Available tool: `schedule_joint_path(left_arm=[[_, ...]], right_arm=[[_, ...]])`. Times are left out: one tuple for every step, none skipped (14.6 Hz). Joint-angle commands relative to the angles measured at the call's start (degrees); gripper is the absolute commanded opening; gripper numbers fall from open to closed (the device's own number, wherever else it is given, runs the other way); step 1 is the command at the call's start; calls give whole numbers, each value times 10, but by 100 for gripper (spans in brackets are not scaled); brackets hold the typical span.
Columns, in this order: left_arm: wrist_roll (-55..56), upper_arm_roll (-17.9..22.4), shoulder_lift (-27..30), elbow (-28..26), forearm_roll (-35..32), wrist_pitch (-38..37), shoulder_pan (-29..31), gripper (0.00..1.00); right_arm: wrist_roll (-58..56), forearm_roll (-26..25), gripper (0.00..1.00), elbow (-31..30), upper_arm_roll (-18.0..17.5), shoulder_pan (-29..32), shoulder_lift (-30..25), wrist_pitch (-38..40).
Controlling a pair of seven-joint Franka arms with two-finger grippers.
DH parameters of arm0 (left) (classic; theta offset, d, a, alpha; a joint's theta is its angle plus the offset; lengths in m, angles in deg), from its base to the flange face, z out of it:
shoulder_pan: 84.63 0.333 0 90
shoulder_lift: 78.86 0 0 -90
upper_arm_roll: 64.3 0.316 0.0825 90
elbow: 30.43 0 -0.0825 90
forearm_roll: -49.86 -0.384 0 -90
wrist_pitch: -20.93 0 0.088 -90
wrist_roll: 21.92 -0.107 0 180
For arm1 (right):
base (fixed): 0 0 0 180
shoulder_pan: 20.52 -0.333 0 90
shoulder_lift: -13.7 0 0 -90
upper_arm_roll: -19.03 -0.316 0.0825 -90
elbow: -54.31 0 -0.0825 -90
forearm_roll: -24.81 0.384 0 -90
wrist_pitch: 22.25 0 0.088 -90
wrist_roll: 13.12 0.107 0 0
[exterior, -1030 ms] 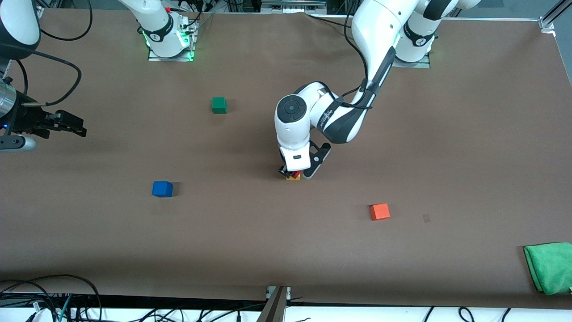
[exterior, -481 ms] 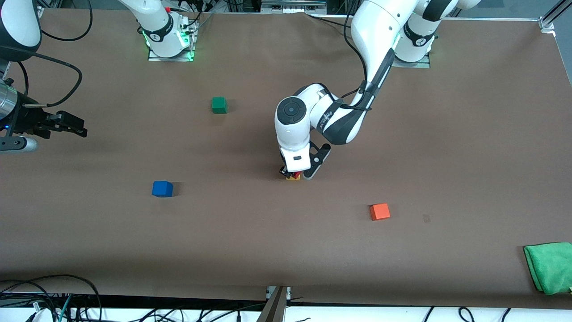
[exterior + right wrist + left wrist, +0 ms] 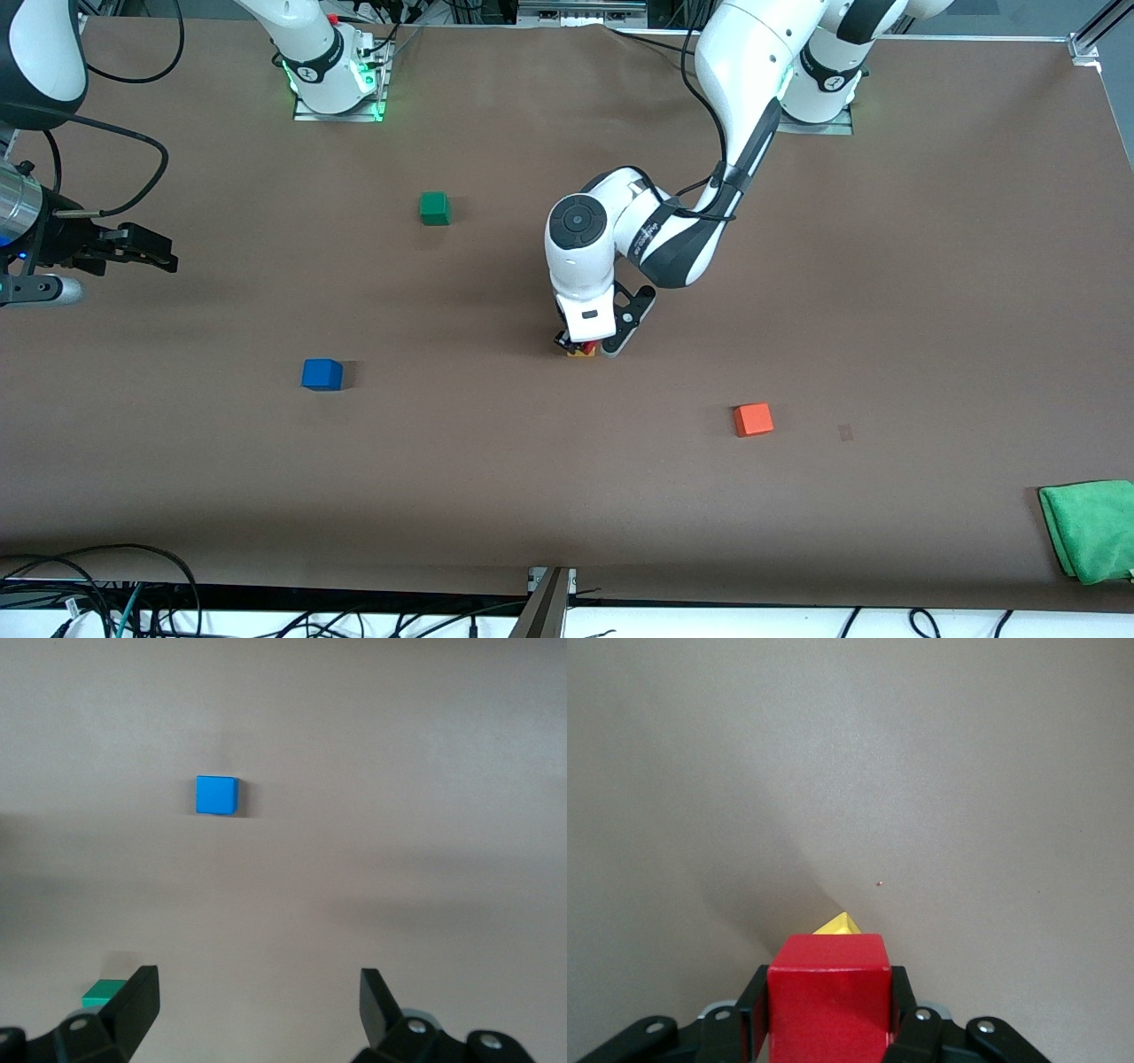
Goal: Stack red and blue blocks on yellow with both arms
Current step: 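Lower the red cube onto the yellow cube with the left gripper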
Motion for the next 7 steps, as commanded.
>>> schedule_joint_path(left_arm=[[13,5,-9,18,-16,-1,-6,0],[13,5,-9,18,-16,-1,-6,0],[13,5,-9,18,-17,-1,-6,0],[13,5,-10,18,-17,-1,-6,0],[11,5,-10,18,-17,-1,-6,0],[11,5,-10,18,-17,-1,-6,0],[9,5,-10,18,-17,-1,-6,0]], right_arm=[[-7,-7,100,2,-2,3,-2,7],[-7,-7,100,2,-3,3,-2,7],[-6,-7,100,2,-2,3,-2,7],[-7,-7,100,2,-3,4,-2,7],[-7,-7,100,2,-2,5,-2,7],[-7,-7,100,2,-3,5,-2,7],[-7,-7,100,2,-2,5,-2,7]])
